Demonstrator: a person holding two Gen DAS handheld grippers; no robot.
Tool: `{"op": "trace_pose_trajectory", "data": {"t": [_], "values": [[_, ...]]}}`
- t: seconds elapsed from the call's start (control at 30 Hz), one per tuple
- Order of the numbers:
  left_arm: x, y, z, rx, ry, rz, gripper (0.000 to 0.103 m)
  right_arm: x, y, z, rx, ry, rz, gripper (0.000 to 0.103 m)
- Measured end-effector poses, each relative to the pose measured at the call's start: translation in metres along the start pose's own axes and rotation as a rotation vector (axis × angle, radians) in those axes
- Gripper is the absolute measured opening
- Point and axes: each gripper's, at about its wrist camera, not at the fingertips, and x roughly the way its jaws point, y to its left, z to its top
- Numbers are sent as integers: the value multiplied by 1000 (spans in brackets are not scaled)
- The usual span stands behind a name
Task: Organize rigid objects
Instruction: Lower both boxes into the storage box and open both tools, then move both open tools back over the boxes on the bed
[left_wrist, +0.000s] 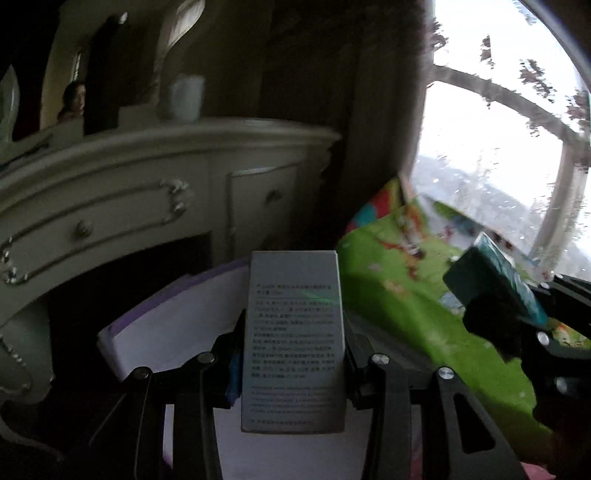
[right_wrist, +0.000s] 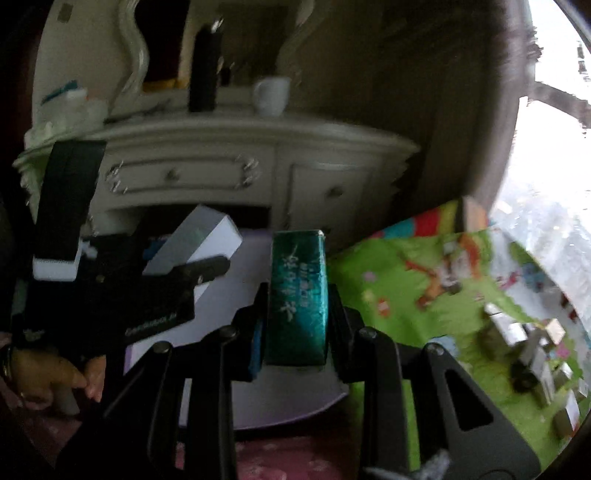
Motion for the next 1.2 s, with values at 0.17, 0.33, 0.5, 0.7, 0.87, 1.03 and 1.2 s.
{"op": "trace_pose_trajectory", "data": {"t": [0.17,0.33,0.5,0.7,0.87,1.03,1.2], "values": [[26,20,-8,-60,112,27,43,30,15,-4,-29,109,71,32],[43,32,-17,-98,187,69,43,56,27,-12,-20,196,142,32],[50,45,-22,-140,266,204,85,70,41,-20,-25,220,259,34],[49,44,-24,-100,293,323,88,63,29,-27,17,206,273,62],[43,8,-18,-25,259,244,88,26,-20,-36,96,145,136,77],[48,-63,-21,158,268,25,90,-13,-94,-79,225,161,-126,85],[72,-169,-26,366,375,-241,90,-65,-190,-160,548,230,-321,85]]}}
